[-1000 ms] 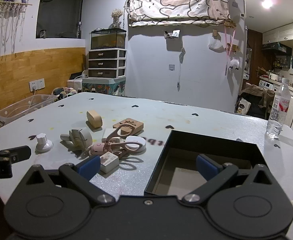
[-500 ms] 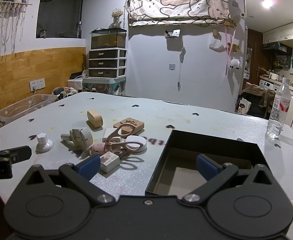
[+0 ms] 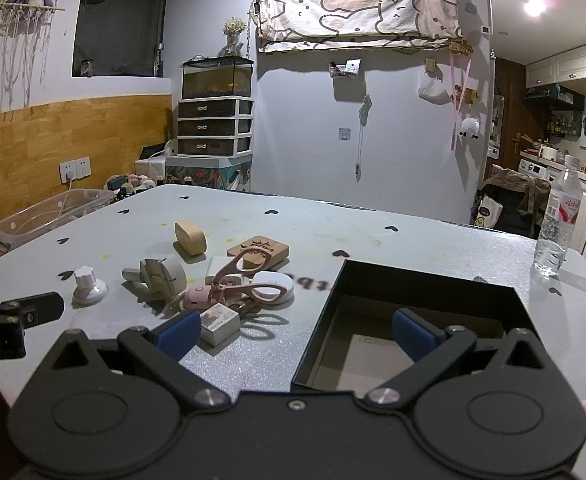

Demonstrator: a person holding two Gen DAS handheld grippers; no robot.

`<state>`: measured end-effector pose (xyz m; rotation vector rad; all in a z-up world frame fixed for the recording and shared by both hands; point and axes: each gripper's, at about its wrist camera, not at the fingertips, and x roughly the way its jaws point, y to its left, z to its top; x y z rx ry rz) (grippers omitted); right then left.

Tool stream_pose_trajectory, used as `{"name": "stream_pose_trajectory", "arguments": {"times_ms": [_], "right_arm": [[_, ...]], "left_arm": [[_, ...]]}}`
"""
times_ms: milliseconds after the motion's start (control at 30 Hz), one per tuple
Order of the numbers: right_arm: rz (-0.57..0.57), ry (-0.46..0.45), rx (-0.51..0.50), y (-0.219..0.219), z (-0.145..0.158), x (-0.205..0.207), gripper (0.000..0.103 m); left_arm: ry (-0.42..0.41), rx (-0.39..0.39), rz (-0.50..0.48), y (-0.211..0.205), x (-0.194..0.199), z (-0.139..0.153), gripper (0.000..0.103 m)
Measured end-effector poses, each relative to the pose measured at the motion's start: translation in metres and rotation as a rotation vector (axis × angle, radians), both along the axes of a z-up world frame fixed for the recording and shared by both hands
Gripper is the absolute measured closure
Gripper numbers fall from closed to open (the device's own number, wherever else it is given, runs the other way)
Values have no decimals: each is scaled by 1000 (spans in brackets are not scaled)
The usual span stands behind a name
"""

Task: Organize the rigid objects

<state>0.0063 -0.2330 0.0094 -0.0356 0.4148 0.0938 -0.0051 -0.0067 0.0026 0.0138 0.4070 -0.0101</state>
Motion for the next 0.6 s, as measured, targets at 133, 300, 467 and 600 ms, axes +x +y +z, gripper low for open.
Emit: {"name": "stream_pose_trajectory", "arguments": {"times_ms": [133,300,467,600], "right_arm": [[2,0,0,1,0,0,0],[1,-3,4,-1,1,0,0],[5,-13,7,1,5,2,0],[-15,-22,11,-4,16,7,0]], "left_arm": [[0,-1,0,1,1,0,0],[0,-1,1,1,0,0,0],[-3,-5,2,-4,0,4,0],[-1,-10,2,-6,4,10,0]]}}
